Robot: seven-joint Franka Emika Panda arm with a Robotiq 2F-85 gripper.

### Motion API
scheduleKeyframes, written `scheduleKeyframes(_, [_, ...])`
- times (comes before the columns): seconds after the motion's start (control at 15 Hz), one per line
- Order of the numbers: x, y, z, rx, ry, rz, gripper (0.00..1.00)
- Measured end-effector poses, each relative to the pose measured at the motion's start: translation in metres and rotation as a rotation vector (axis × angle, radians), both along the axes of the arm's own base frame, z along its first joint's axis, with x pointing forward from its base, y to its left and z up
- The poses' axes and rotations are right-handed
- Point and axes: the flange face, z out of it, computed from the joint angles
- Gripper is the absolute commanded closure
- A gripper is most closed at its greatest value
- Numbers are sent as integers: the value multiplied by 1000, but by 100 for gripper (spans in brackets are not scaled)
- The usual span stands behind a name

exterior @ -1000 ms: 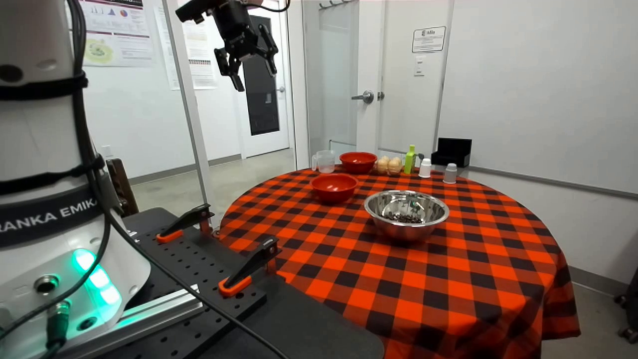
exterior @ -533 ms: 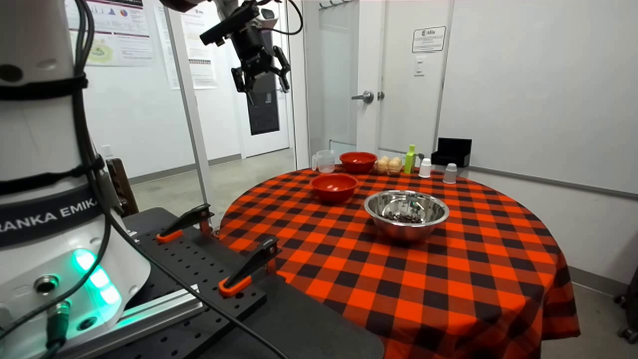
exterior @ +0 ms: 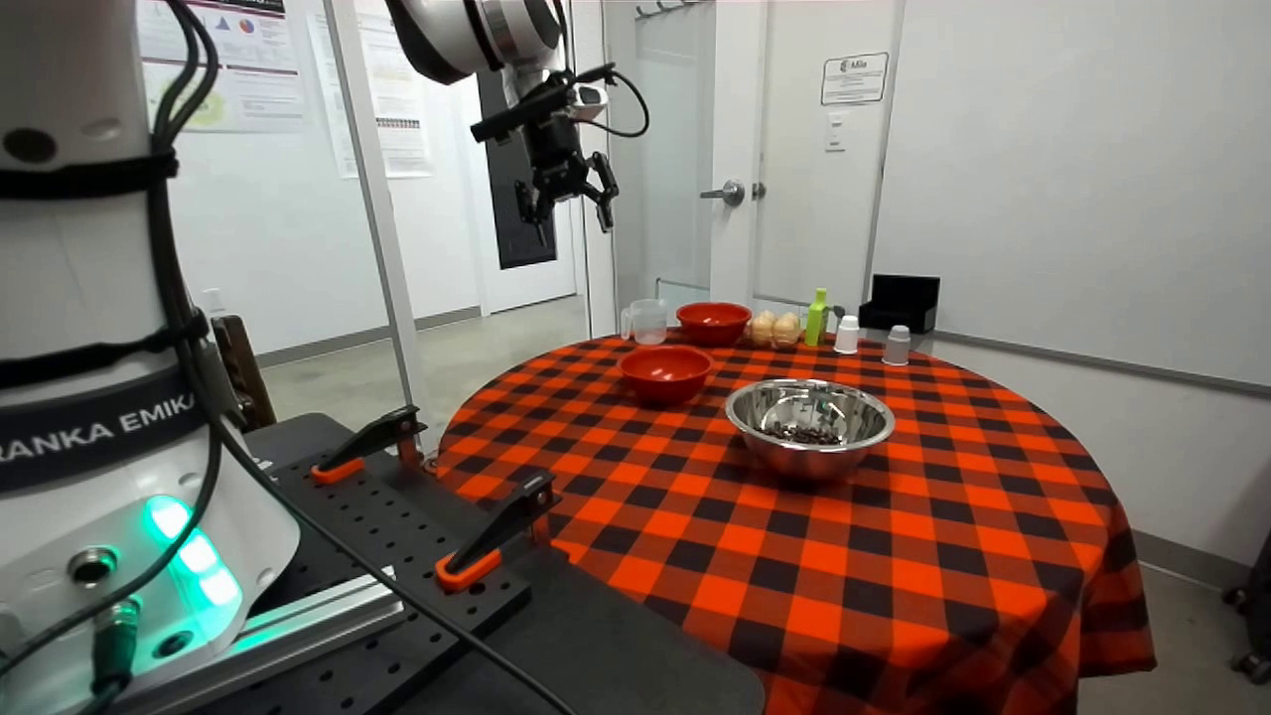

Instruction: Pour the contents in the red bowl into the silver bowl.

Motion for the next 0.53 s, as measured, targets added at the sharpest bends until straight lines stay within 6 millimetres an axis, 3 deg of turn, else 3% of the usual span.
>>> scheduleKeyframes(0.53, [52,30,-71,-9,36,6,0])
